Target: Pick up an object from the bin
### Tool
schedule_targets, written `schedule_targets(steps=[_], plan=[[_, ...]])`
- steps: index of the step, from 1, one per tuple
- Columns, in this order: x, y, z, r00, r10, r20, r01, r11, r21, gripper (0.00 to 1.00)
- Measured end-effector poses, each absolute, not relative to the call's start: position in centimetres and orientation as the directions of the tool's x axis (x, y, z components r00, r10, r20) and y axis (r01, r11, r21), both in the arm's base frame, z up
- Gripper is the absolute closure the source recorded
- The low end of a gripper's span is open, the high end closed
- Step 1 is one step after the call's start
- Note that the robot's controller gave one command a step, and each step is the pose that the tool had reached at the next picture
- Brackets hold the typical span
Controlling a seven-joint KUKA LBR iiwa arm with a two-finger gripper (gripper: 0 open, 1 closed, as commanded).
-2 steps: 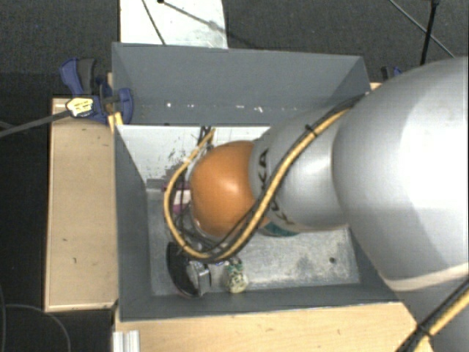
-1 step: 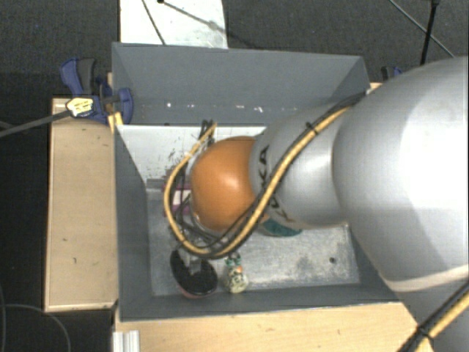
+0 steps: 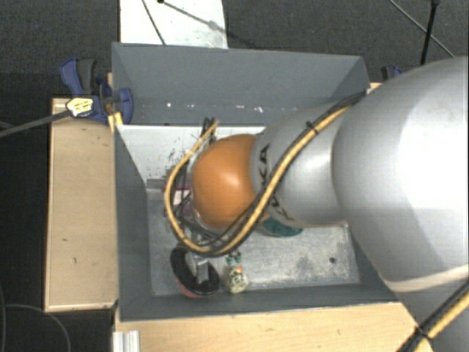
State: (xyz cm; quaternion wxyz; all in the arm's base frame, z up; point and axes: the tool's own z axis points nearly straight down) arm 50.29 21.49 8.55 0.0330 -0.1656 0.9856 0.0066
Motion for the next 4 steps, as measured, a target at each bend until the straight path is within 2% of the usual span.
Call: schedule_targets(steps=[1, 2, 3, 4], plan=[[48.37, 20.91, 7.67, -0.924, -0.381, -0.011, -0.381, 0.925, 0.002, 0.0], [48.52, 20.99, 7.8, -0.927, -0.374, -0.016, -0.374, 0.927, 0.003, 1.0], [48.5, 20.93, 7.75, -0.929, -0.371, -0.015, -0.371, 0.929, 0.003, 0.0], [48.61, 21.01, 7.88, -0.929, -0.37, -0.02, -0.37, 0.929, 0.004, 1.0]])
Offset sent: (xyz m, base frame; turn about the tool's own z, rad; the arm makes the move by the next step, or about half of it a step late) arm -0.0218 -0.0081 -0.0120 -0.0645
